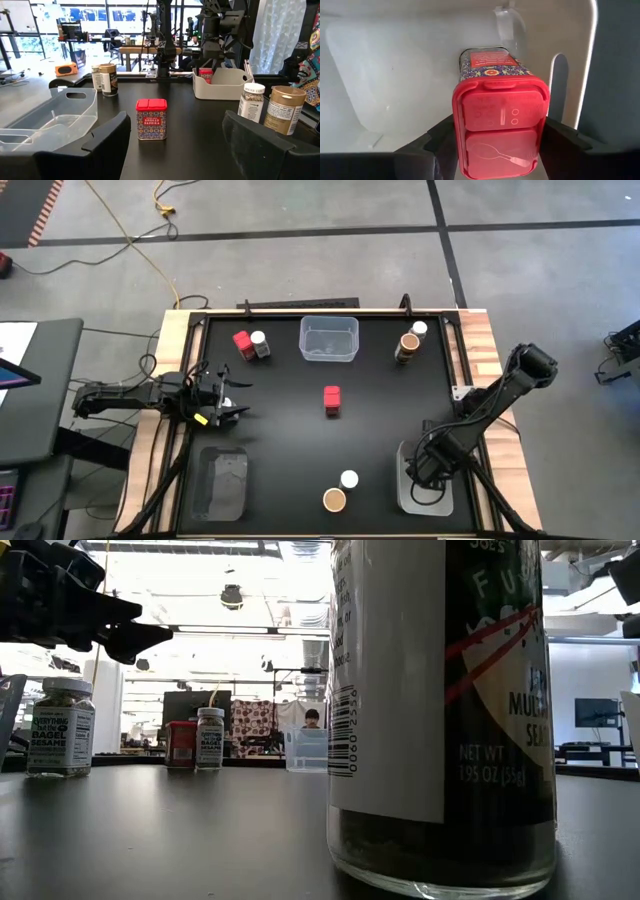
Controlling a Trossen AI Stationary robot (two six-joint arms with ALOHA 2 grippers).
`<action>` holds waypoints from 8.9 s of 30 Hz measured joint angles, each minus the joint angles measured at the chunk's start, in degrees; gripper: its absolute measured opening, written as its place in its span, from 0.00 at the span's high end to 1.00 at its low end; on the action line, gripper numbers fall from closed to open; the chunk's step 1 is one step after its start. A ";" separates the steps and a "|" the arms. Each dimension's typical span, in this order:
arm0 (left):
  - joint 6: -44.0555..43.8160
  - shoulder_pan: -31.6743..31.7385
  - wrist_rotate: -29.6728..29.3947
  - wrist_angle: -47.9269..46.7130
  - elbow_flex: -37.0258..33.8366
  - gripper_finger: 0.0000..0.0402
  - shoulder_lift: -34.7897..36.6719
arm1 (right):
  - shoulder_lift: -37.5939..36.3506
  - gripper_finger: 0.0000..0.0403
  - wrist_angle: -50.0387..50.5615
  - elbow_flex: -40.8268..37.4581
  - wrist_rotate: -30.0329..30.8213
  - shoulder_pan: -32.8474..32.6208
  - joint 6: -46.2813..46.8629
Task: Sort spices by type
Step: Put the right red spice can into the white bin, then put the top left spice bottle into the transparent bin
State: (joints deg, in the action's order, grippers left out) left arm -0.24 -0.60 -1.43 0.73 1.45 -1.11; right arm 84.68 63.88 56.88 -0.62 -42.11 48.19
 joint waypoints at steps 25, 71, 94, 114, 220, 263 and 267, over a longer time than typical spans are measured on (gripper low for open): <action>-0.01 0.00 0.00 0.00 0.00 0.24 -0.01 | 0.00 0.34 0.30 0.00 -0.07 0.22 -4.88; -0.01 -0.02 0.00 0.00 0.00 0.24 0.01 | -0.07 0.34 0.26 0.04 -0.09 0.26 -4.64; 0.01 -0.01 0.00 0.00 0.00 0.24 0.00 | -0.07 0.34 0.10 0.04 -0.09 0.26 -6.23; -0.01 -0.02 0.00 0.00 0.00 0.24 -0.01 | -0.07 0.34 0.18 0.04 0.18 0.59 -3.23; 0.01 -0.02 0.00 0.00 0.00 0.24 0.00 | -27.83 0.07 -13.34 -12.13 36.68 15.32 13.20; -3.19 -0.02 -0.17 0.08 0.00 0.24 0.00 | -28.04 0.07 -13.41 -13.46 36.67 26.89 3.82; -8.26 0.00 -0.34 0.28 0.00 0.24 0.00 | -28.02 0.07 -13.43 -13.46 36.63 27.85 3.84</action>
State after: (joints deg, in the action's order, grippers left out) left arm -8.50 -0.60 -1.77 1.02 1.45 -1.11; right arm 56.66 50.46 43.42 36.02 -14.26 52.03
